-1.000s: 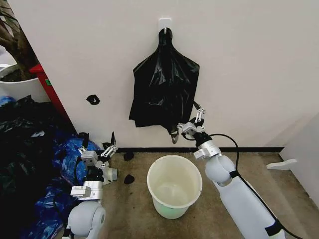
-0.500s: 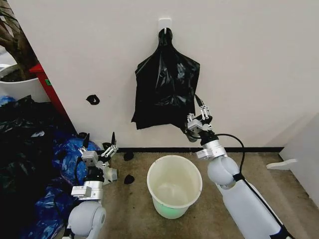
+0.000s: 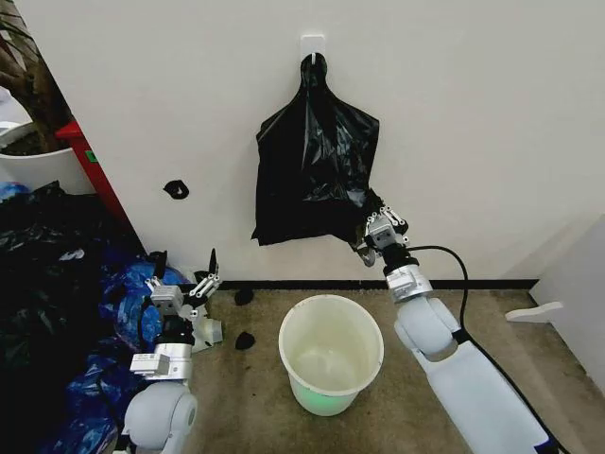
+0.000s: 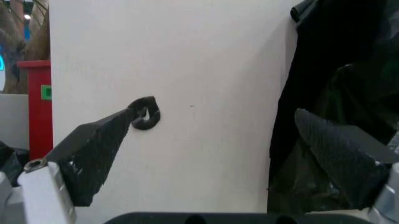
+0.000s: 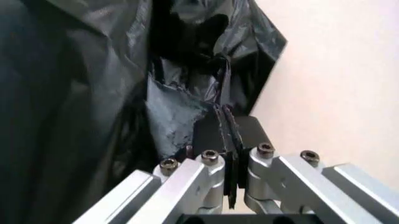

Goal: Place the garbage bag over the trash bin.

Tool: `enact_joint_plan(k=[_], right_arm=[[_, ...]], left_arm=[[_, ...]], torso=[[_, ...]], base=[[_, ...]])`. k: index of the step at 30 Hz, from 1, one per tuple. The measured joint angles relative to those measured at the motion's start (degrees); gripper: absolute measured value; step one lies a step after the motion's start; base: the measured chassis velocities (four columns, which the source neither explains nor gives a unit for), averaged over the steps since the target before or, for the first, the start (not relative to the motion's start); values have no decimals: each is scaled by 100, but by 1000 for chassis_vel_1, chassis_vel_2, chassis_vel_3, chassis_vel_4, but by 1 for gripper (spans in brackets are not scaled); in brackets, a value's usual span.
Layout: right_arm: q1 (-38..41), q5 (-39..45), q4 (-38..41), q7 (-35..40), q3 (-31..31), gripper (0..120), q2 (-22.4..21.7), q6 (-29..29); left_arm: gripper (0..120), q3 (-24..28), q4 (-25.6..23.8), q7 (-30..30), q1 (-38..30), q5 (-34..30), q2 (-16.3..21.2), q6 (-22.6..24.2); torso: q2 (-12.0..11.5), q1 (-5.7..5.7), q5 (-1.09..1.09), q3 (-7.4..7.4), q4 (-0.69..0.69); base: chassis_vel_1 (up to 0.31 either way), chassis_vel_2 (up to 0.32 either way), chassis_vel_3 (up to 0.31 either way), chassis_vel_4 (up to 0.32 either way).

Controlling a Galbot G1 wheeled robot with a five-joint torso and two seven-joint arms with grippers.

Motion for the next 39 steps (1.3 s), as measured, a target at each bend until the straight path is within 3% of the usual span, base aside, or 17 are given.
enact_joint_plan(k=[6,13,15,25,28,33,39], right_arm=[[-197,-912,-61,-178,78,8,16,481],[-325,-2423,-355,-239,156,40,117,811],[-325,-2520,-400,-250,156,43,134,844],[-118,-3140,-744,-295,85,83,321,571],[-70,-3231,-780,-240,76,79,360,401],[-15,-3339,-769,20,87,55,413,110],[-21,-3236,-646,173,99,38,392,127]], left_arm=[[100,3,13,-1,-9,-1,0,0],[100,13,60,-2,-42,2,-24,1],[100,12,64,-2,-45,2,-25,1],[100,6,102,-6,-59,2,-46,-2],[100,4,105,-9,-62,2,-48,-3],[100,1,126,-14,-65,0,-51,-16],[100,9,155,-17,-93,-2,-52,-22]], torso=[[0,0,0,0,-1],[0,0,1,0,-1],[0,0,1,0,-1],[0,0,0,0,0],[0,0,0,0,0],[0,0,0,0,-1],[0,0,0,0,-1]], base=[[0,0,0,0],[0,0,0,0],[0,0,0,0],[0,0,0,0],[0,0,0,0],[0,0,0,0],[0,0,0,0]])
